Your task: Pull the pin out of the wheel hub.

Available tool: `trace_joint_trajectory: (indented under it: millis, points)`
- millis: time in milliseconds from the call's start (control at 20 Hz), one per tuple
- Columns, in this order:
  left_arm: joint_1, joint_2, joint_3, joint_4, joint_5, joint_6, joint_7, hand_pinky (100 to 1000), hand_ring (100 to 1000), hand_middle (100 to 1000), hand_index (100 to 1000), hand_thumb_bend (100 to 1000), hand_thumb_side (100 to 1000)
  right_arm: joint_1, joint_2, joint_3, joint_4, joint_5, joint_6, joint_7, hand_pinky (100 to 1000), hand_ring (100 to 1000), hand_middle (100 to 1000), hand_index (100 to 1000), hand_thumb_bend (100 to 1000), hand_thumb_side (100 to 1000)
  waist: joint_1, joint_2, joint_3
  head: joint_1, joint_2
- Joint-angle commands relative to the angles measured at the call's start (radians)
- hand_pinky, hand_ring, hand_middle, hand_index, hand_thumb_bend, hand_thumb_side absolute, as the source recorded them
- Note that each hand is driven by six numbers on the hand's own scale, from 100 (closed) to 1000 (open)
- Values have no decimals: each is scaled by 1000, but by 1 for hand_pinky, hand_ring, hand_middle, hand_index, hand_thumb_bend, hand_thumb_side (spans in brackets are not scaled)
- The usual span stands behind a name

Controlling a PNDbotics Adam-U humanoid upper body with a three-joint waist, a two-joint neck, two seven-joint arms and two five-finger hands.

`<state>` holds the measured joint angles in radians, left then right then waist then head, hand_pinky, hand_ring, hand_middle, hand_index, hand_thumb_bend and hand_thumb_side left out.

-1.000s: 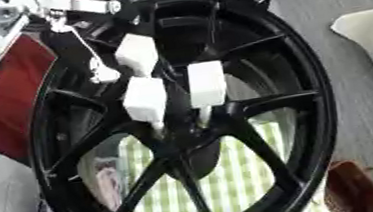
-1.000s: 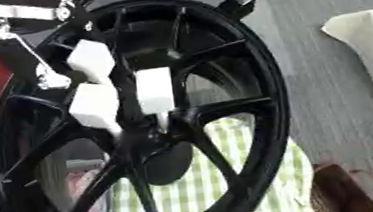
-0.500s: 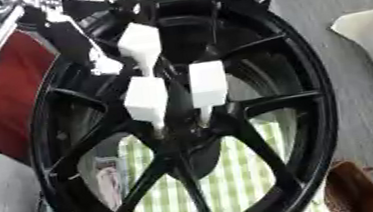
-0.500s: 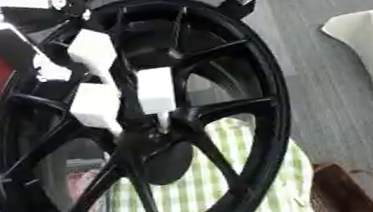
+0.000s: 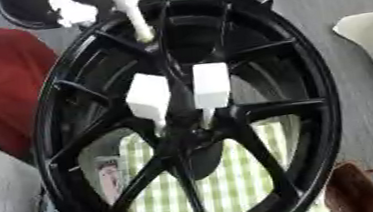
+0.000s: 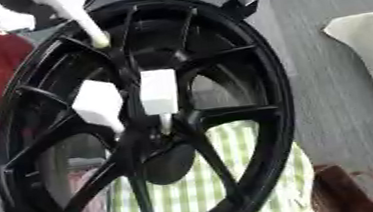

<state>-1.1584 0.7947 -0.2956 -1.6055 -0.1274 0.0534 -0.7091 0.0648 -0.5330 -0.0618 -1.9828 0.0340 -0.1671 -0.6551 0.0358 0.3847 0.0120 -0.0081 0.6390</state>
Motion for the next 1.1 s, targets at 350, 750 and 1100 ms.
trace_joint_trajectory:
  millis: [350,750,1100]
  points:
    - [251,242,216,-3,-36,29,174,785,656,529,526,100,102,10,-8,-28,-17,17,-12,-17,687,712,641,699,100,711,-13,-28,21,-27,-6]
    - [492,304,282,27,-78,12,188,876,829,775,847,227,385,7,0,-29,-17,15,-15,-19,688,712,641,700,100,711,-23,-25,31,-31,-14]
    - [513,307,309,59,-112,-26,124,921,919,858,934,526,580,12,0,-32,-17,15,-19,-21,688,712,641,700,100,709,-28,-29,33,-30,-16]
